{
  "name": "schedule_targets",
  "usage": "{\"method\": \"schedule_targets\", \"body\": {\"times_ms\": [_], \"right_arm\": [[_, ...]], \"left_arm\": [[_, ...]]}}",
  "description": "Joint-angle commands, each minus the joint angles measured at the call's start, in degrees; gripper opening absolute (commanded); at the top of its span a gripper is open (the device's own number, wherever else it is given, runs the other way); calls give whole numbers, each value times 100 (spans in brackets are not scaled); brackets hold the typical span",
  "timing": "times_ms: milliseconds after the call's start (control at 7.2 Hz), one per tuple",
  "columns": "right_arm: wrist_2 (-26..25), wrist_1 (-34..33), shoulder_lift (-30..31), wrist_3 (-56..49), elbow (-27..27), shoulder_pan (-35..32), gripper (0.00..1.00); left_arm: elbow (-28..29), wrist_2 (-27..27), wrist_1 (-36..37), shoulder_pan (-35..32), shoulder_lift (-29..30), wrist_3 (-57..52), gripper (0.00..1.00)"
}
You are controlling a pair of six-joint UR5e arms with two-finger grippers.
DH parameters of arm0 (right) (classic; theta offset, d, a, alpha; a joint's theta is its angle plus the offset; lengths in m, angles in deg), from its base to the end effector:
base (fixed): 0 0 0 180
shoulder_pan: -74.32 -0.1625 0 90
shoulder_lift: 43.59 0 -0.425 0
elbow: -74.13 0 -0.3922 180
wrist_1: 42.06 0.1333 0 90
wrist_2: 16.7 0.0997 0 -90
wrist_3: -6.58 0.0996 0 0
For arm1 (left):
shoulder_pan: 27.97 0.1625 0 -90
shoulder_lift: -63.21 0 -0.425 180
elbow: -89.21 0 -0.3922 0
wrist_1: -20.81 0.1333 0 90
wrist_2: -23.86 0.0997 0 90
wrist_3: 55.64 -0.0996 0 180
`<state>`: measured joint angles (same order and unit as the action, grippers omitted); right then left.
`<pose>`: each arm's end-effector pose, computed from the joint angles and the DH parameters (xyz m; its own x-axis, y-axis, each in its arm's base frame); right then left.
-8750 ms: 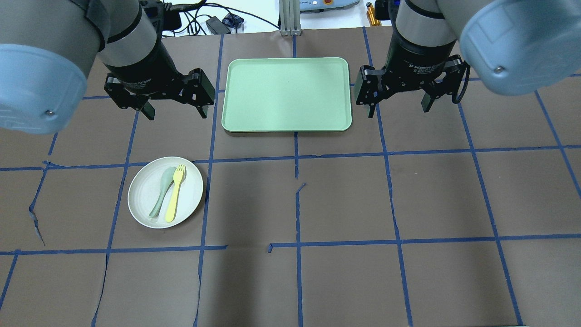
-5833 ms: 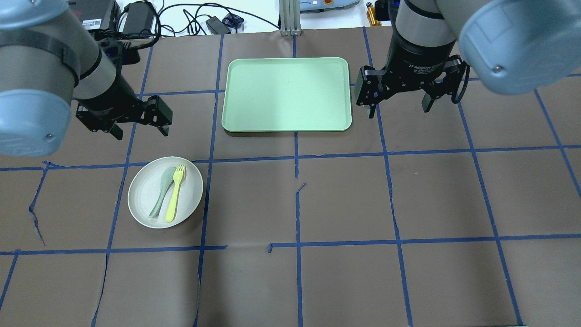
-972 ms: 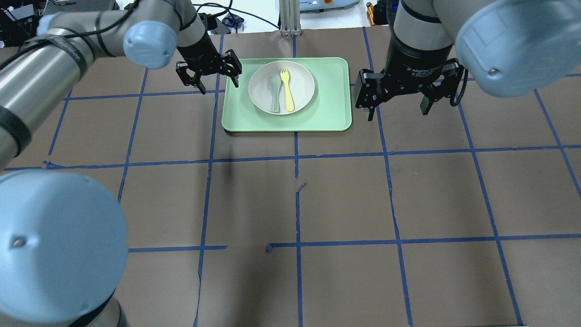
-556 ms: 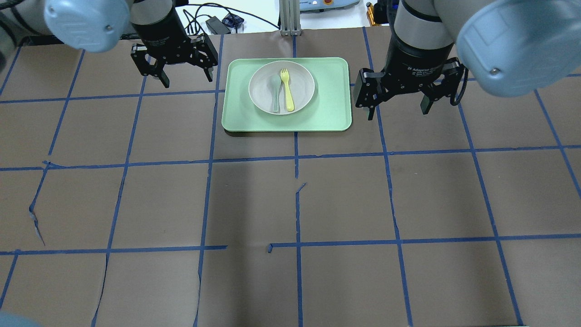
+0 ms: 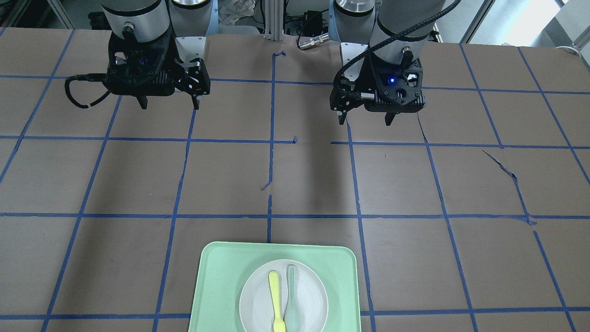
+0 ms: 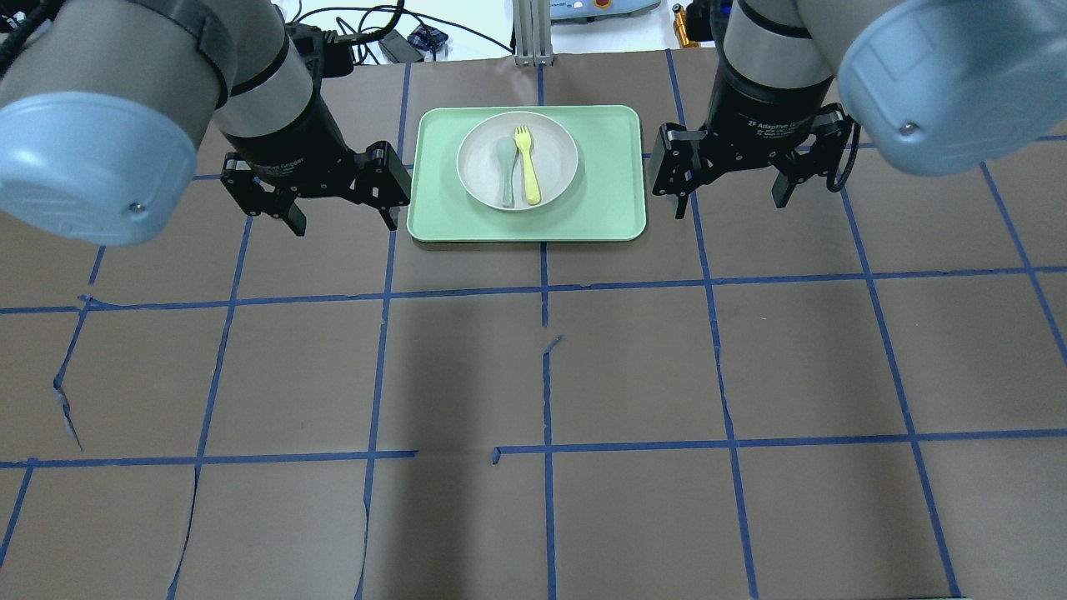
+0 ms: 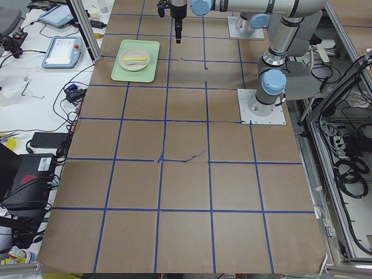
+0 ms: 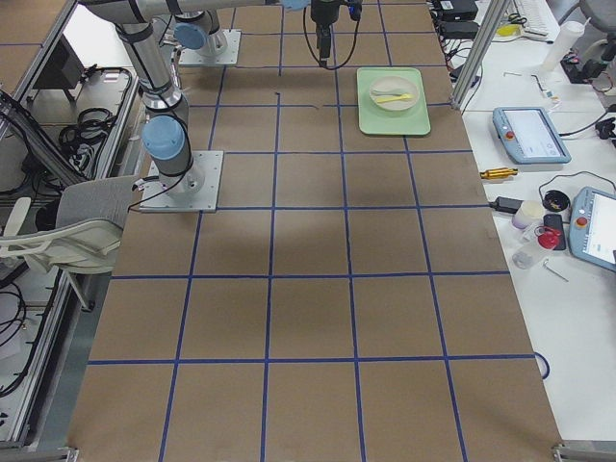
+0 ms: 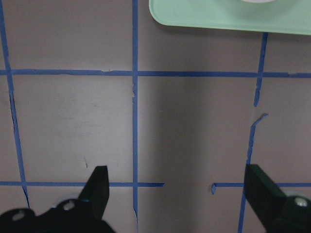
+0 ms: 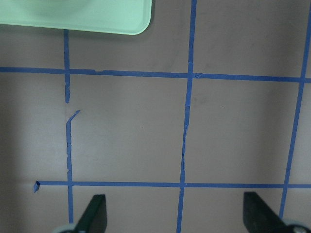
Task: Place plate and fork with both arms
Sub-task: 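Reach the right gripper over the plate and grasp the yellow fork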
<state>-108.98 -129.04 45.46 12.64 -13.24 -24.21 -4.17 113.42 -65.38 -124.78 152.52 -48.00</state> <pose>0.2015 -0.4717 0.4971 -0.9982 -0.0439 0.0420 -0.0432 0.9989 0.0191 -0.1910 -0.4689 0.4714 -0.9998 -0.0143 0.0102 -0.0145 0.9997 -0.0184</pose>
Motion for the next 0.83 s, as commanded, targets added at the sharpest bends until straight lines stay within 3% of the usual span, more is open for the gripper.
{"method": "schedule_targets", "body": {"times_ms": [0,278,694], "right_arm": [[9,-55,-19,45,1,0,100],[9,-456,-219,53,18,-18,100],[-9,-1940,-1936,624,701,-666,100]], "left_arm": [[-92,0,15,-22,-80,-8,100],[-92,9,6,-22,-106,-8,100],[-101,9,6,-22,-106,-8,100]]}}
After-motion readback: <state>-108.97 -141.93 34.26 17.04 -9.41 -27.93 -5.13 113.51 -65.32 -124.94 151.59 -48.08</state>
